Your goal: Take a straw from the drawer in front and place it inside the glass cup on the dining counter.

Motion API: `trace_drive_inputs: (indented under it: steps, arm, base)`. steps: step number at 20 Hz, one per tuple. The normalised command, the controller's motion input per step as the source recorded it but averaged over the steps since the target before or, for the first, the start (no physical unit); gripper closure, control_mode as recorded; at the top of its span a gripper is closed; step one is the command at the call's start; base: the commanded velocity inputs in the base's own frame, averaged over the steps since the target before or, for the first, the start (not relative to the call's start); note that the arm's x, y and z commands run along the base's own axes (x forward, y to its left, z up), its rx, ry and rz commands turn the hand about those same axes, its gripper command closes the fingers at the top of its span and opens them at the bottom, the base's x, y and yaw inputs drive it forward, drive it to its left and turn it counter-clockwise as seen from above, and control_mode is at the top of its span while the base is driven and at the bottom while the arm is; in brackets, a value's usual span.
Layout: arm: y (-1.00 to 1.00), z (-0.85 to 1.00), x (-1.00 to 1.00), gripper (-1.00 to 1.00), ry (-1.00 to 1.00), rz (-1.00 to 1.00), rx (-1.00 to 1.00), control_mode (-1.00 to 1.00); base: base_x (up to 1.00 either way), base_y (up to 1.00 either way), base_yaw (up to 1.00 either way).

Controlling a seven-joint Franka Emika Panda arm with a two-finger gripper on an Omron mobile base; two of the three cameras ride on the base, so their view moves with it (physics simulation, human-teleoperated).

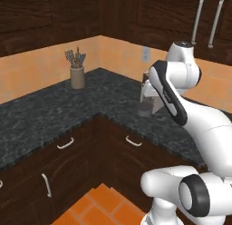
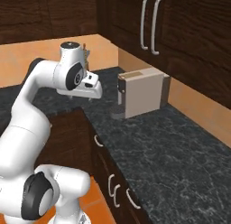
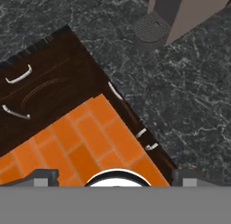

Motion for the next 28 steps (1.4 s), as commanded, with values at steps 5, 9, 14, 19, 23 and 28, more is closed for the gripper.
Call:
trace_drive_inputs:
  steps: [5,9,14,19,23,28]
  arm:
    - [0.00,0.00,0.00,-1.00,0.00,0.00,0.00,1.00]
    - [0.00,-0.12,-0.48,-1.00,0.00,0.17,-0.06,-1.00]
    - [0.63,-0.46,-0.31,-1.00,-0.04,0.03,-0.37,-1.00]
    - [0.45,-0.69,0.10,-1.00,-0.01,0.00,-0.42,-1.00]
    - [0.18,-0.84,0.36,-1.00,0.00,0.00,-0.34,-1.00]
    - [0.11,-0.78,0.38,-1.00,0.00,0.00,-0.33,-1.00]
  base:
    - [-0.39,-0.33,0.30]
    - [0.00,0.00,0.00]
    - [0.00,0.00,0.00]
    - [0.00,0.00,0.00]
    - [0.00,0.00,0.00]
    - [0.00,0.00,0.00]
